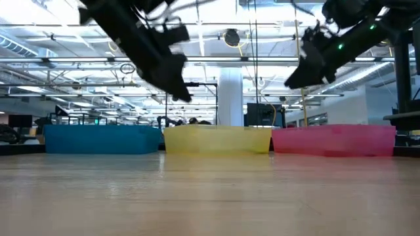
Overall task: Pick & Place Kitchen Items
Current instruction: Return to Home Position
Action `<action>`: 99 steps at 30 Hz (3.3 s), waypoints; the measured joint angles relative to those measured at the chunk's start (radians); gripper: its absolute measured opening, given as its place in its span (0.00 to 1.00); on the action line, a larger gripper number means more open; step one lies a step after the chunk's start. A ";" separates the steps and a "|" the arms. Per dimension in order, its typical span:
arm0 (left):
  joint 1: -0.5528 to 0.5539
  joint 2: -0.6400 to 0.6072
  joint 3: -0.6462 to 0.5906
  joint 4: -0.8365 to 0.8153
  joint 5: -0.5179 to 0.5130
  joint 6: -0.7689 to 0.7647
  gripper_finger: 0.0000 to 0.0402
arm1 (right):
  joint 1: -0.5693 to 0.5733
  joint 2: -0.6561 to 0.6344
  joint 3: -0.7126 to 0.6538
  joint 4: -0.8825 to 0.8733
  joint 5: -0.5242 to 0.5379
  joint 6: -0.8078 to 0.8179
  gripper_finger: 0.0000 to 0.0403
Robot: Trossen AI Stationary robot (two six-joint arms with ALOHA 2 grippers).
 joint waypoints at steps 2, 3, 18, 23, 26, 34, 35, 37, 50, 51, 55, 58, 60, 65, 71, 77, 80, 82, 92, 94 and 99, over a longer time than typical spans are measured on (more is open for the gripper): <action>-0.005 -0.065 0.000 -0.067 -0.039 -0.013 0.52 | 0.028 -0.040 0.001 0.004 -0.027 0.027 0.46; -0.009 -0.100 0.000 -0.107 -0.058 -0.030 0.52 | 0.046 -0.061 0.001 -0.003 -0.027 0.033 0.45; -0.178 -0.761 -0.190 -0.470 -0.173 -0.191 0.52 | 0.390 -0.205 0.001 -0.153 0.187 0.027 0.29; -0.239 -1.038 -0.298 -0.476 -0.170 -0.151 0.52 | 0.454 -0.209 0.001 -0.153 0.186 -0.038 0.20; -0.269 -1.198 -0.383 -0.475 -0.168 -0.116 0.52 | 0.482 -0.212 0.001 -0.152 0.186 -0.080 0.12; -0.313 -1.524 -0.583 -0.314 0.069 0.124 0.52 | 0.541 -0.228 0.001 -0.152 0.183 -0.162 0.03; -0.315 -1.547 -0.598 -0.288 0.141 0.173 0.52 | 0.547 -0.230 0.001 -0.152 0.184 -0.162 0.03; -0.316 -1.581 -0.622 -0.249 0.273 0.240 0.52 | 0.558 -0.238 0.001 -0.152 0.184 -0.161 0.03; -0.315 -1.611 -0.664 -0.116 0.429 0.393 0.52 | 0.647 -0.382 -0.069 -0.081 0.159 -0.208 0.00; -0.315 -1.611 -0.664 -0.115 0.433 0.395 0.52 | 0.649 -0.400 -0.093 -0.043 0.155 -0.210 0.00; -0.315 -1.611 -0.666 -0.107 0.433 0.401 0.52 | 0.655 -0.460 -0.191 0.120 0.144 -0.232 0.01; -0.315 -1.611 -0.714 -0.008 0.433 0.429 0.52 | 0.654 -0.505 -0.255 0.197 0.077 -0.303 0.01; -0.315 -1.611 -0.763 0.070 0.434 0.434 0.52 | 0.654 -0.538 -0.294 0.263 0.021 -0.330 0.00; -0.308 -1.611 -0.838 0.194 0.403 0.515 0.52 | 0.655 -0.634 -0.344 0.332 -0.023 -0.373 0.00; -0.289 -1.611 -0.873 0.180 0.440 0.499 0.52 | 0.654 -0.754 -0.349 0.207 -0.024 -0.356 0.00; -0.288 -1.608 -0.930 0.281 0.349 0.471 0.52 | 0.654 -0.829 -0.349 0.100 -0.022 -0.315 0.00; -0.287 -1.608 -0.930 0.289 0.319 0.479 0.52 | 0.654 -0.845 -0.349 0.072 -0.022 -0.314 0.00; -0.286 -1.608 -0.930 0.290 0.318 0.518 0.52 | 0.654 -0.847 -0.349 0.059 -0.022 -0.314 0.00; -0.140 -1.608 -0.930 0.265 0.356 0.513 0.52 | 0.654 -0.848 -0.404 0.050 -0.020 -0.304 0.00; -0.093 -1.608 -0.930 0.258 0.414 0.490 0.52 | 0.654 -0.849 -0.443 0.113 -0.020 -0.309 0.00; 0.017 -1.608 -0.929 0.225 0.567 0.455 0.52 | 0.653 -0.850 -0.501 0.147 0.055 -0.308 0.00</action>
